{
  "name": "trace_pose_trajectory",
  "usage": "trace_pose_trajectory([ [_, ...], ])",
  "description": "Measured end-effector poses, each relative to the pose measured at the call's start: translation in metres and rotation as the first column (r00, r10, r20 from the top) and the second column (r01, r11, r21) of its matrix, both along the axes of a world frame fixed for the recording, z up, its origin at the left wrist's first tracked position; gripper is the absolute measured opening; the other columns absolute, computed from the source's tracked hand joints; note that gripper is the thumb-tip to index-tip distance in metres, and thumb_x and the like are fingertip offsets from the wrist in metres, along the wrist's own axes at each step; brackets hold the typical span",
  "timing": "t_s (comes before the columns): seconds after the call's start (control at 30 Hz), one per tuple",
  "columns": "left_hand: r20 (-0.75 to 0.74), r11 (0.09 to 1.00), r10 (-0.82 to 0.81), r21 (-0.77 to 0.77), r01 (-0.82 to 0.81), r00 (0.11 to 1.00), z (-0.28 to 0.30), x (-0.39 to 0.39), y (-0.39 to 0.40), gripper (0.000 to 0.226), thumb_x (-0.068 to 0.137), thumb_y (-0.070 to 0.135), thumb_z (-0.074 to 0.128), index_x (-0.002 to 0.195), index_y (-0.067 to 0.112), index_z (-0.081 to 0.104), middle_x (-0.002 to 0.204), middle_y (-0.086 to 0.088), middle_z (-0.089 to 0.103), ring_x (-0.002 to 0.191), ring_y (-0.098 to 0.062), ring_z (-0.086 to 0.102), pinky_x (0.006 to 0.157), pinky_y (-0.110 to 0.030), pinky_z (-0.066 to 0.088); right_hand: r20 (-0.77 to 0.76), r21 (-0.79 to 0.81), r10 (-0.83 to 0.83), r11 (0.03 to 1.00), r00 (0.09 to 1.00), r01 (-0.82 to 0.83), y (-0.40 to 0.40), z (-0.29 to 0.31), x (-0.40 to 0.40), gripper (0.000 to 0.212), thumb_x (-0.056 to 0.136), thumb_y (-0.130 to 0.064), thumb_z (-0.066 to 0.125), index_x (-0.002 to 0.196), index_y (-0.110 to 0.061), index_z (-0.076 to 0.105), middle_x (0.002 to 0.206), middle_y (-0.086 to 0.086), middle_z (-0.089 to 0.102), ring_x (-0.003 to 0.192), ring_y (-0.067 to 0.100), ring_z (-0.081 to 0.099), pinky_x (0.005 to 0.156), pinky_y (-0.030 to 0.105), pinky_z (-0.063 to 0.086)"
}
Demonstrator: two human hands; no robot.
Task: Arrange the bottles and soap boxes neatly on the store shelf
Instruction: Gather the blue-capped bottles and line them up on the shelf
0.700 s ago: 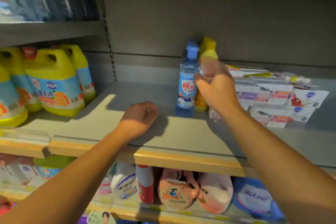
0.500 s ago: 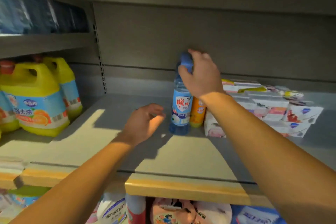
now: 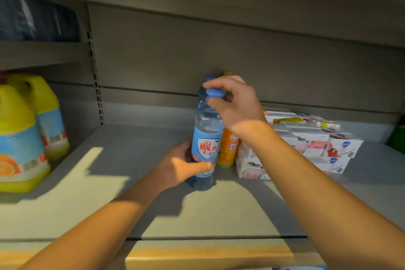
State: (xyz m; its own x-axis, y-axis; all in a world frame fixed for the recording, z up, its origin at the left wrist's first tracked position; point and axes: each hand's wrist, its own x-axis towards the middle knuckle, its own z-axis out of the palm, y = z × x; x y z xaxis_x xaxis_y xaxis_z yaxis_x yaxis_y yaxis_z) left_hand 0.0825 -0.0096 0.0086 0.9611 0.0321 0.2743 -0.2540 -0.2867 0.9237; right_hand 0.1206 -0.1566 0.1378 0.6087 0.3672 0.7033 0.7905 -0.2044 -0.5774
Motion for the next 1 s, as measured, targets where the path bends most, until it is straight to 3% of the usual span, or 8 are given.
trace_pose_trajectory([
  [0.1, -0.05, 0.991, -0.116, 0.067, 0.119, 0.992, 0.002, -0.032, 0.026, 0.055, 0.065, 0.045, 0.075, 0.114, 0.024, 0.064, 0.11, 0.007, 0.073, 0.103, -0.011, 0.069, 0.091, -0.03, 0.054, -0.134, 0.211, 0.053, 0.977, 0.989, -0.024, 0.019, 0.004, -0.005, 0.037, 0.084, 0.007, 0.062, 0.092, -0.028, 0.069, 0.106, 0.008, 0.067, 0.091, 0.023, 0.07, 0.085, 0.033, 0.056],
  [0.2, 0.008, 0.989, -0.094, -0.115, 0.094, 0.996, 0.003, -0.054, 0.051, 0.042, 0.078, 0.037, 0.069, 0.115, 0.018, 0.065, 0.107, 0.003, 0.075, 0.098, -0.01, 0.07, 0.082, -0.021, 0.054, -0.183, 0.391, 0.164, 0.917, 0.969, -0.082, 0.047, 0.004, -0.007, 0.035, 0.085, 0.005, 0.061, 0.093, -0.029, 0.067, 0.093, -0.002, 0.071, 0.085, 0.021, 0.073, 0.082, 0.035, 0.059],
  [0.37, 0.013, 0.956, 0.165, -0.25, -0.157, 0.986, 0.004, -0.059, 0.081, 0.032, 0.076, 0.032, 0.064, 0.106, 0.021, 0.066, 0.097, 0.002, 0.076, 0.086, -0.014, 0.071, 0.067, -0.023, 0.056, -0.3, 0.325, 0.198, 0.941, 0.933, -0.095, 0.081, -0.028, 0.005, 0.045, 0.084, -0.034, 0.065, 0.125, -0.034, 0.048, 0.092, -0.04, 0.064, 0.092, -0.017, 0.06, 0.081, 0.009, 0.049],
  [0.47, -0.031, 0.935, 0.264, -0.237, -0.264, 0.964, -0.003, -0.055, 0.087, 0.029, 0.071, 0.036, 0.067, 0.098, 0.024, 0.069, 0.094, -0.005, 0.075, 0.083, -0.019, 0.07, 0.061, -0.028, 0.057, -0.539, 0.38, 0.409, 0.898, 0.736, -0.22, 0.102, -0.069, 0.013, 0.056, 0.079, -0.035, 0.065, 0.132, -0.027, 0.049, 0.12, -0.008, 0.068, 0.111, 0.013, 0.064, 0.097, 0.041, 0.051],
  [0.57, -0.022, 0.93, 0.338, -0.147, -0.337, 0.941, -0.006, -0.054, 0.096, 0.03, 0.065, 0.036, 0.071, 0.094, 0.031, 0.067, 0.089, 0.004, 0.076, 0.08, -0.012, 0.07, 0.068, -0.024, 0.057, -0.563, 0.535, 0.565, 0.805, 0.604, -0.255, 0.112, -0.093, 0.015, 0.035, 0.092, -0.016, 0.061, 0.127, -0.019, 0.054, 0.115, 0.007, 0.07, 0.104, 0.026, 0.067, 0.085, 0.041, 0.057],
  [0.77, 0.218, 0.813, 0.51, 0.195, -0.549, 0.832, -0.014, -0.061, 0.096, 0.076, 0.051, 0.031, 0.09, 0.121, 0.024, 0.06, 0.11, 0.006, 0.064, 0.096, -0.01, 0.062, 0.084, -0.02, 0.049, -0.557, 0.587, 0.506, 0.801, 0.658, -0.118, 0.117, -0.11, 0.022, 0.031, 0.093, -0.018, 0.065, 0.122, -0.015, 0.056, 0.114, 0.01, 0.07, 0.106, 0.026, 0.068, 0.091, 0.049, 0.055],
  [0.9, 0.314, 0.763, 0.529, 0.231, -0.604, 0.788, -0.014, -0.059, 0.093, 0.066, 0.057, 0.015, 0.092, 0.115, 0.023, 0.061, 0.099, 0.013, 0.065, 0.086, -0.003, 0.062, 0.075, -0.007, 0.044, -0.545, 0.53, 0.403, 0.845, 0.736, -0.07, 0.114, -0.114, 0.026, 0.04, 0.078, -0.038, 0.073, 0.113, -0.025, 0.058, 0.106, -0.001, 0.073, 0.098, 0.015, 0.071, 0.09, 0.046, 0.057],
  [1.0, 0.185, 0.853, 0.478, 0.133, -0.504, 0.859, -0.01, -0.064, 0.094, 0.056, 0.065, 0.004, 0.087, 0.109, 0.026, 0.061, 0.091, 0.017, 0.069, 0.079, -0.002, 0.065, 0.068, -0.013, 0.052, -0.541, 0.499, 0.405, 0.86, 0.737, -0.107, 0.112, -0.116, 0.028, 0.046, 0.073, -0.047, 0.069, 0.114, -0.031, 0.057, 0.104, -0.006, 0.072, 0.097, 0.01, 0.07, 0.087, 0.04, 0.058],
])
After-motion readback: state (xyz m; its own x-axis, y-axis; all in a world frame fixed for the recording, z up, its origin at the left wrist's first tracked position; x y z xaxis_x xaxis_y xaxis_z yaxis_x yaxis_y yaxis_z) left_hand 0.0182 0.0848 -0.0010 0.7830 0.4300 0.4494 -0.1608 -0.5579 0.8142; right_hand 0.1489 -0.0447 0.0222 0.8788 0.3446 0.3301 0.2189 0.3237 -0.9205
